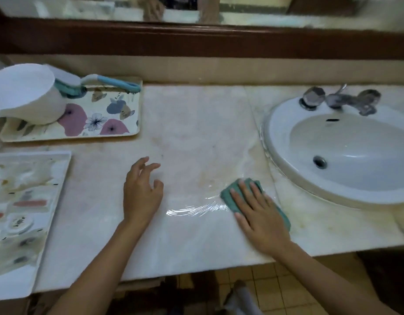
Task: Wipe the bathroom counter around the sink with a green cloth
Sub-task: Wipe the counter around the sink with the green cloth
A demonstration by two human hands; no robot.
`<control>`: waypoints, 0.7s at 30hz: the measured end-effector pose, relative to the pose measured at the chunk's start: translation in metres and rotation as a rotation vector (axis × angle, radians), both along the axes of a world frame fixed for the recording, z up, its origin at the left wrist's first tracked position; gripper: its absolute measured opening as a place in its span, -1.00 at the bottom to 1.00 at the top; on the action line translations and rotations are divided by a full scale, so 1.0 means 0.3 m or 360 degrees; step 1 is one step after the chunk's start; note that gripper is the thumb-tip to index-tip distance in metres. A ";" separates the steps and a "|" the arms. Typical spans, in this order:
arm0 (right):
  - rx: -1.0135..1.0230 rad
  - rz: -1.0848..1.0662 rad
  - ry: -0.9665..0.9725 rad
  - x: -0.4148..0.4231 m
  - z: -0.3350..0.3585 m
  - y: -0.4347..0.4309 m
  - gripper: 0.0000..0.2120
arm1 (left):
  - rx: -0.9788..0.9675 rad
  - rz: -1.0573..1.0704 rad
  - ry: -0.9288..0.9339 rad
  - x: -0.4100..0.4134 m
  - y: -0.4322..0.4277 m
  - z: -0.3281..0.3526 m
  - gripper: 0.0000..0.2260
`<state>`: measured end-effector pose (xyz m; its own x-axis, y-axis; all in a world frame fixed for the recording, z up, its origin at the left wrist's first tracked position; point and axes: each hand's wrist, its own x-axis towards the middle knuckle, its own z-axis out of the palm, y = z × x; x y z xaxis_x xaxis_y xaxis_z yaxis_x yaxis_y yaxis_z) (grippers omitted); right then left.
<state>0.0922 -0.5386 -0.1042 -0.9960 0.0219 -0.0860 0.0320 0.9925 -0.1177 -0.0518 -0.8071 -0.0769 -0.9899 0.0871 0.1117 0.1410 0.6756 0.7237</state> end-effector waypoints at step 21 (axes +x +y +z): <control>-0.0241 -0.0173 0.0070 -0.527 -0.025 -0.289 -0.44 | -0.0714 -0.0231 0.0056 -0.251 0.105 -0.104 -0.55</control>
